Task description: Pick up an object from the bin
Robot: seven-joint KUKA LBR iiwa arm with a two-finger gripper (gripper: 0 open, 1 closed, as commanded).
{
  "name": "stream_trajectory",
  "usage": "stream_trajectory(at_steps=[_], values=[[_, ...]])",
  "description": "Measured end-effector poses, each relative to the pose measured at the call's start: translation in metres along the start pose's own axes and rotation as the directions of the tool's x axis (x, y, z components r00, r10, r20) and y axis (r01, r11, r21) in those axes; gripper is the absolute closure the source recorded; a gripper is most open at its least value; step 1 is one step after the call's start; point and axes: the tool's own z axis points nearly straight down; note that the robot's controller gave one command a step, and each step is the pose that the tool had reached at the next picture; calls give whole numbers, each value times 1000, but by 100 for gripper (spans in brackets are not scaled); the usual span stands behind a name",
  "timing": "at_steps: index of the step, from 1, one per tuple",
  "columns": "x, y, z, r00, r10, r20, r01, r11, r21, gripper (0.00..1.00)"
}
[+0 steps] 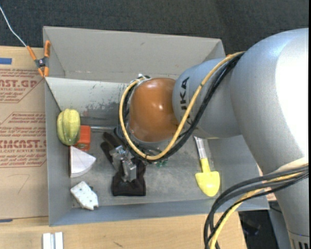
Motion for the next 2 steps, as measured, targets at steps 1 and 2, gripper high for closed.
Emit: stream_trajectory(at_steps=[1, 2], values=[[0, 0, 0, 1000, 0, 0, 0, 1000, 0, 100], [0, 0, 0, 1000, 0, 0, 0, 1000, 0, 100]])
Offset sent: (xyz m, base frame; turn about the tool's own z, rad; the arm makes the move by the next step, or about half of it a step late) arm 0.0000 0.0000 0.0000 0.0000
